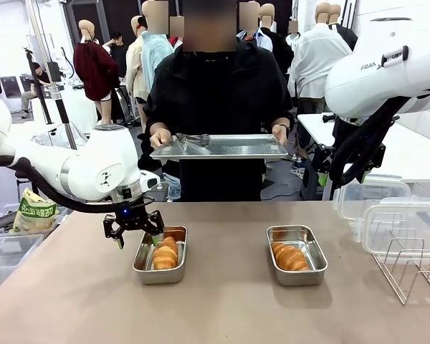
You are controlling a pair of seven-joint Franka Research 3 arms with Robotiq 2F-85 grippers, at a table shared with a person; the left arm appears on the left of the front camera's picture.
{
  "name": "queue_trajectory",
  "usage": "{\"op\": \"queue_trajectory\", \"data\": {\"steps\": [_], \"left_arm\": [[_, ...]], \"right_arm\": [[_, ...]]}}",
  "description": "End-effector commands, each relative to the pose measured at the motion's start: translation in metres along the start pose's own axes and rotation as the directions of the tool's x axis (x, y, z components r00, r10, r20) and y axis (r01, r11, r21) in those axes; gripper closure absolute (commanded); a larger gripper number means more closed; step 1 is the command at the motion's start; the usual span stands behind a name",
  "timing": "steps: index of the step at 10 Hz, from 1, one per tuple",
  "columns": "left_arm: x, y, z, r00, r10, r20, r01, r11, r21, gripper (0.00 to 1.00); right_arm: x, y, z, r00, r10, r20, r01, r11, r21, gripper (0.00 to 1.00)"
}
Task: Place the bread in airtight containers.
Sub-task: Once an object is inside an Airtight Container , place the container in the center of the table.
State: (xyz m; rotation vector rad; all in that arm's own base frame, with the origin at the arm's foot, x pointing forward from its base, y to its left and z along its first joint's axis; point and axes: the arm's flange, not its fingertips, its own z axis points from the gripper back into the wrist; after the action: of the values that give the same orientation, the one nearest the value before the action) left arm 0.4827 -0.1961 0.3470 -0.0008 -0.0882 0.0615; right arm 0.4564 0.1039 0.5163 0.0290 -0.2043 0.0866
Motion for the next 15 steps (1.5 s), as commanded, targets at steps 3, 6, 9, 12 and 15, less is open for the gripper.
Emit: {"op": "queue_trajectory", "data": {"steps": [3, 6, 9, 12, 15], "left_arm": [[0.0003, -0.0001, 0.0001, 1.0, -0.002, 0.002, 0.002, 1.0, -0.001, 0.0], [0.0003, -0.0001, 0.0001, 1.0, -0.002, 0.002, 0.002, 1.0, -0.001, 0.0], [0.0003, -0.0001, 0.0001, 1.0, -0.002, 0.002, 0.002, 1.0, -0.001, 0.0], [0.0003, -0.0001, 0.0001, 1.0, -0.002, 0.002, 0.002, 1.0, -0.001, 0.0], [0.0003, -0.0001, 0.0001, 1.0, -0.002, 0.002, 0.002, 1.0, -0.001, 0.0]], "right_arm": [[-0.0007, -0.0001, -0.0005, 1.0, -0.007, -0.003, 0.007, 1.0, -0.018, 0.0], [-0.0007, -0.0001, -0.0005, 1.0, -0.007, -0.003, 0.007, 1.0, -0.018, 0.0], [-0.0007, -0.0001, -0.0005, 1.0, -0.007, -0.003, 0.007, 1.0, -0.018, 0.0], [-0.0007, -0.0001, -0.0005, 1.0, -0.007, -0.003, 0.007, 1.0, -0.018, 0.0], [-0.0007, -0.0001, -0.0005, 1.0, -0.007, -0.003, 0.007, 1.0, -0.018, 0.0]]}}
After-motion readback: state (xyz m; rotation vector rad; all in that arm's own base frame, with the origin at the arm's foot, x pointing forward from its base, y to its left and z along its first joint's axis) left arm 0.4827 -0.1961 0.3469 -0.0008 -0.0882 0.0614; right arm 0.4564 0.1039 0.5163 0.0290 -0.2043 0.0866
